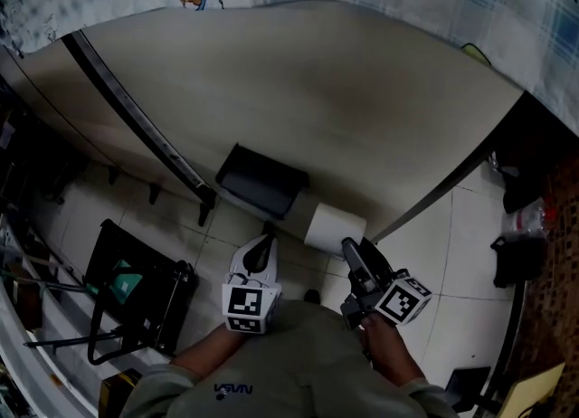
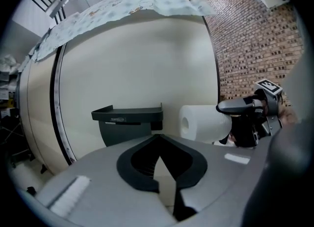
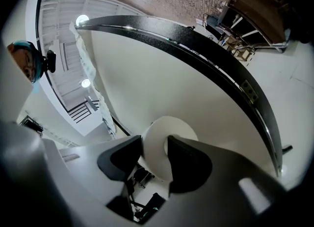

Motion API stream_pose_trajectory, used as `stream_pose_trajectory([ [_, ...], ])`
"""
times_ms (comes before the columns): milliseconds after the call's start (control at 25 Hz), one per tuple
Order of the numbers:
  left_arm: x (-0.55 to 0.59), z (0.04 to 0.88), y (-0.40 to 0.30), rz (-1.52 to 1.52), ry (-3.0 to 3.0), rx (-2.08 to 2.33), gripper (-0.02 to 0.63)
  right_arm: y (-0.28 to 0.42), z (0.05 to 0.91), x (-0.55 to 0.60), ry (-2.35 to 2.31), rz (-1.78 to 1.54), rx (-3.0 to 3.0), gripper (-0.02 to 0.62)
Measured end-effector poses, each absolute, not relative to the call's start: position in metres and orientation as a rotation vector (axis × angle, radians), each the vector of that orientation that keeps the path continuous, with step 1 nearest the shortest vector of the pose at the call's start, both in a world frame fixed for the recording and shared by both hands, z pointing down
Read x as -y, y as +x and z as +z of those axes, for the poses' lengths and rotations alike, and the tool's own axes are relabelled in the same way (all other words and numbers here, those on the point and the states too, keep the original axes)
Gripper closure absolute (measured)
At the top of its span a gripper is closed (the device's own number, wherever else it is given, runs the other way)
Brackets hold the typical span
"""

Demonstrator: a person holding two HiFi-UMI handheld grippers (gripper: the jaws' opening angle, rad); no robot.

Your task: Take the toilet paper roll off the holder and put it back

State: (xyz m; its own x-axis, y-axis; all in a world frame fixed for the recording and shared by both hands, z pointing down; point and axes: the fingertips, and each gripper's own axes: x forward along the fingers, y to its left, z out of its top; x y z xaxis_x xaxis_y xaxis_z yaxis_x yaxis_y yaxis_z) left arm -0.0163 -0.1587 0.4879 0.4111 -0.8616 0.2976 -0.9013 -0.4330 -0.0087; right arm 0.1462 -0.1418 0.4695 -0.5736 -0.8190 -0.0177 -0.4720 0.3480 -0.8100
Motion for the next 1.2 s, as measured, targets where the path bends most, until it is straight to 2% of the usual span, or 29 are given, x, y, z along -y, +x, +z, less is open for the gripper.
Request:
stream_pose_trajectory([
  [800,0.181,0.498,-0.037,0.429,2.478,1.594,0.598,0.128,0.483,0.161,-1.182,-1.141,-2.161,0.431],
  [1200,0.195,0.528,-0.028,0.581,2.413,1.623,0.388,0.126,0.492,0.173,-1.19,-1.165,-2.168,0.431],
])
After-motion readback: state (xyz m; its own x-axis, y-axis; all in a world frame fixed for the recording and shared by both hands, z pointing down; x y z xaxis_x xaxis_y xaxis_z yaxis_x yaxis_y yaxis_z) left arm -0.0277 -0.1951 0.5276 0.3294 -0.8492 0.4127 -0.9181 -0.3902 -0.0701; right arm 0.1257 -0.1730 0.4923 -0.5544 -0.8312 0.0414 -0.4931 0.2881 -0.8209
